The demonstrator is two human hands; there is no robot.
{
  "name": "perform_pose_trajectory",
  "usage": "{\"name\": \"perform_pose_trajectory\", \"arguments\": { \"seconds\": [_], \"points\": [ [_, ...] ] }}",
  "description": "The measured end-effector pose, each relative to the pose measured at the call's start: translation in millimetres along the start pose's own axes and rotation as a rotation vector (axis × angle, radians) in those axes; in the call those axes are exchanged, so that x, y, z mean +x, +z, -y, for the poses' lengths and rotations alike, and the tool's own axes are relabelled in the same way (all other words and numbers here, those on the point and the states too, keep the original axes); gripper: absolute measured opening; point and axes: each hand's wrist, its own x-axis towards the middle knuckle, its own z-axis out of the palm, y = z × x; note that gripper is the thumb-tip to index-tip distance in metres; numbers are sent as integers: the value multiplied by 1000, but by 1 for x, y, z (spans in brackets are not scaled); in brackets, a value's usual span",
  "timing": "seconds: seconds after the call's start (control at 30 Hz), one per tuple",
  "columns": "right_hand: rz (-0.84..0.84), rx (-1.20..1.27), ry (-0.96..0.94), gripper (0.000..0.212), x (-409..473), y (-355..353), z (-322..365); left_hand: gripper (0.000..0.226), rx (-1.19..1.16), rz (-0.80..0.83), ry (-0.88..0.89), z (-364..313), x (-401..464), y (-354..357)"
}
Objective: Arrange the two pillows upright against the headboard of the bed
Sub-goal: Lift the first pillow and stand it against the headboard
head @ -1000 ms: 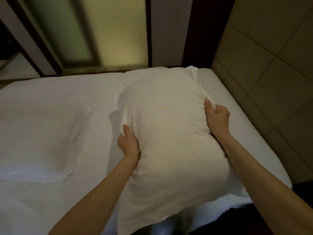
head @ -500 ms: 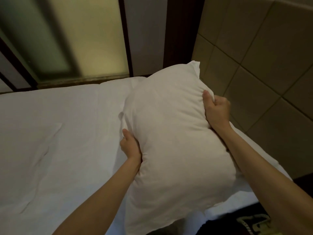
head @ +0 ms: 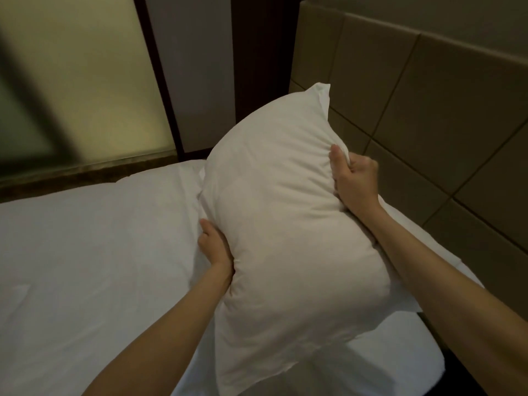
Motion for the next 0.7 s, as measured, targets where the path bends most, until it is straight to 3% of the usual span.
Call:
{"name": "perform_pose_trajectory", "arguments": {
  "seconds": [0.33, 0.53, 0.63, 0.7],
  "points": [
    [-52, -1, -124, 64, 154, 46, -72, 61, -134, 102, 43, -24, 83, 153],
    [-30, -68, -242, 58, 245, 102, -118, 34, -178, 116, 67, -34, 164, 259],
    [-34, -143, -361, 54, 292, 124, -123, 35, 161, 109, 240, -47, 194, 307],
    [-33, -182, -397, 55, 325, 137, -133, 37, 242, 102, 328, -46, 222, 331]
  ]
}}
